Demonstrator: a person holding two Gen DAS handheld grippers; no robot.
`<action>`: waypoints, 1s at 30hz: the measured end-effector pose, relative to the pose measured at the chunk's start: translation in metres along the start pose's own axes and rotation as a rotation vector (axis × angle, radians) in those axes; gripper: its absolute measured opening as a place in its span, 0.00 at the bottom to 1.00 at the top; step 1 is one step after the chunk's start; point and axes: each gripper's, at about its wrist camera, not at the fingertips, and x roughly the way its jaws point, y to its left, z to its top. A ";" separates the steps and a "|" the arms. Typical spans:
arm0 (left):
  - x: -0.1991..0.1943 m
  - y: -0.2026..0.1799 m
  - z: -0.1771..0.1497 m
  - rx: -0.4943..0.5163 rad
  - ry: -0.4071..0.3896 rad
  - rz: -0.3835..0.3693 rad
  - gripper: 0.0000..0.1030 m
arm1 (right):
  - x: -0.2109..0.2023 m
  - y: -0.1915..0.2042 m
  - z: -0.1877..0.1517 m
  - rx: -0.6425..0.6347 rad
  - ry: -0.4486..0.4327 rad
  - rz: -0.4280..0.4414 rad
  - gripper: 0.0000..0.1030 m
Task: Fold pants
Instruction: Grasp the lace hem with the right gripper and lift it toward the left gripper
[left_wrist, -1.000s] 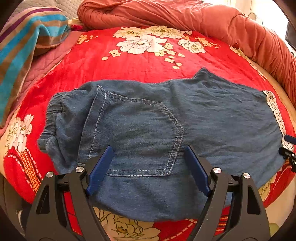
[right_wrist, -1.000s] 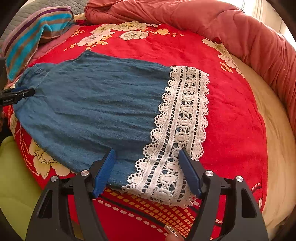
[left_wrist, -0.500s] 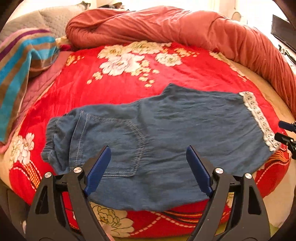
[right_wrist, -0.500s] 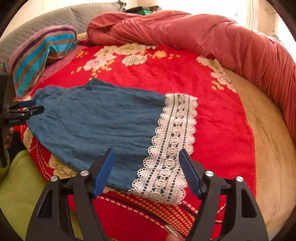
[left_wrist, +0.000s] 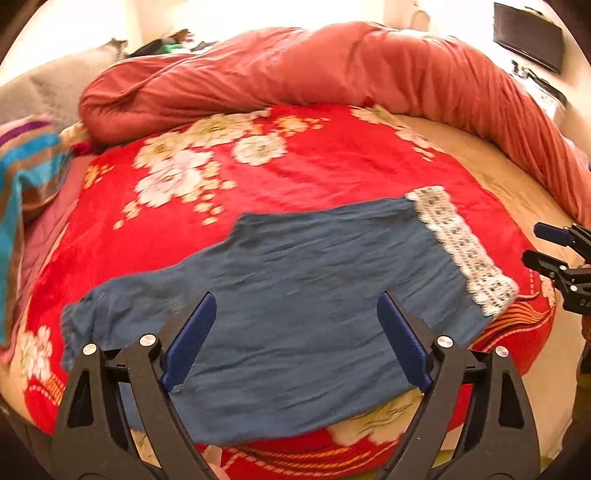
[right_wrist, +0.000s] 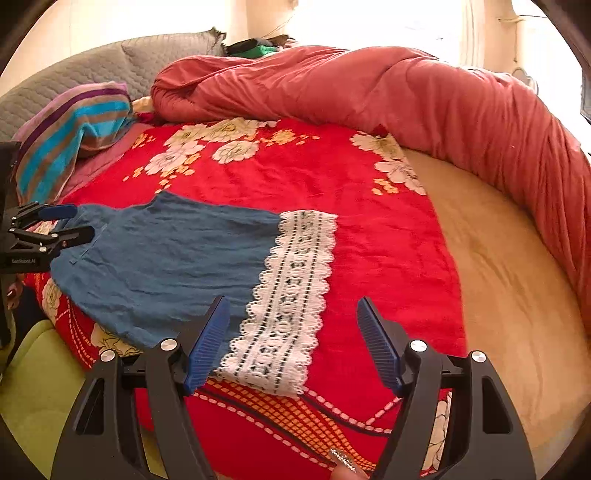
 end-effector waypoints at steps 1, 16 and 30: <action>0.003 -0.007 0.003 0.015 0.003 -0.005 0.80 | 0.001 -0.002 -0.001 0.004 0.002 0.001 0.68; 0.089 -0.071 0.066 0.161 0.075 -0.082 0.82 | 0.035 -0.011 -0.031 0.134 0.096 0.123 0.68; 0.163 -0.100 0.097 0.250 0.145 -0.120 0.82 | 0.059 -0.017 -0.037 0.215 0.124 0.214 0.69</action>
